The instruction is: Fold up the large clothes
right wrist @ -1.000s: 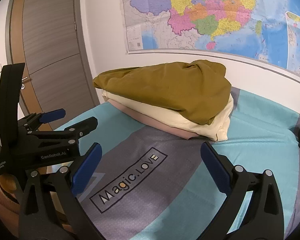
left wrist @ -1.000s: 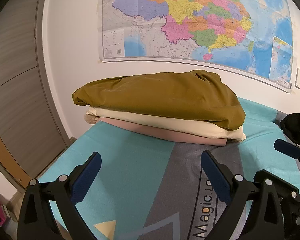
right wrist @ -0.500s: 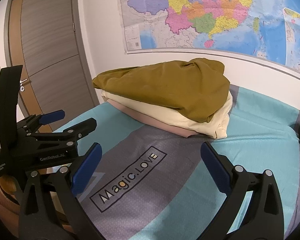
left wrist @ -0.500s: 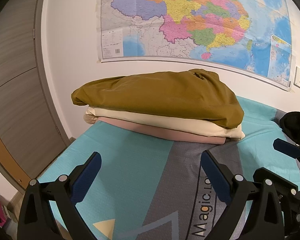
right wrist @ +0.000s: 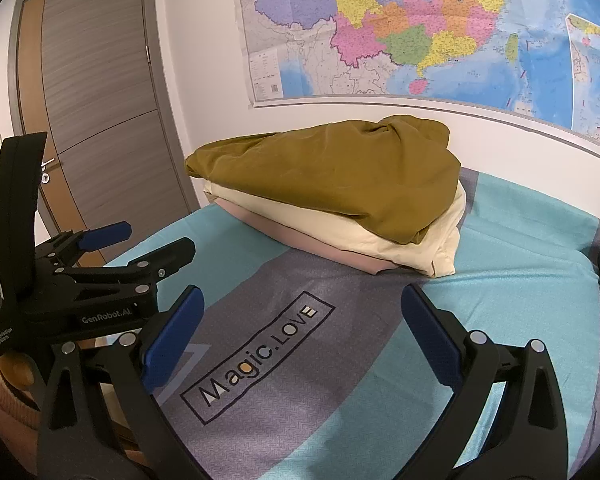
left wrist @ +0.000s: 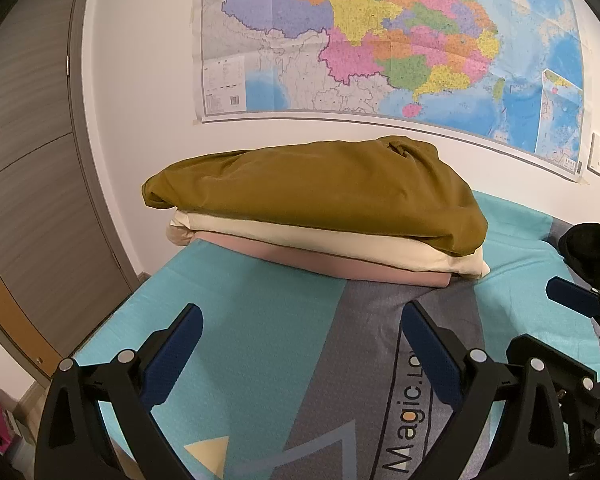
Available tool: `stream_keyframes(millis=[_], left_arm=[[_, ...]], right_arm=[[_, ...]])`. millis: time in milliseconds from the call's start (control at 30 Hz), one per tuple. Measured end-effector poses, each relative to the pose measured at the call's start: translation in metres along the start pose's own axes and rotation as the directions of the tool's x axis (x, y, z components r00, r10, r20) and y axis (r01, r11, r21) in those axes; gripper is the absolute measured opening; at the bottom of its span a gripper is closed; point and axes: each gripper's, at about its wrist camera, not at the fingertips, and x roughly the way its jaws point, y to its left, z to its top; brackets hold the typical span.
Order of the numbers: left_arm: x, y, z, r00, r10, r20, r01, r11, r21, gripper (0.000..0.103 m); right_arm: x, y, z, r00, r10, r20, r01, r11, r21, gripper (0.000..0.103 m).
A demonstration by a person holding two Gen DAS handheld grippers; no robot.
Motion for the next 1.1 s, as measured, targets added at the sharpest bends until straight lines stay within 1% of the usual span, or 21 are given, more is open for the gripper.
stream_keyframes(millis=[1100], left_arm=[[0.0012, -0.0051, -0.0035, 1.0, -0.003, -0.017, 0.003, 1.0, 0.003, 0.096]], right_arm=[[0.0006, 0.003, -0.0018, 1.0, 0.004, -0.011, -0.004, 1.0, 0.004, 0.097]])
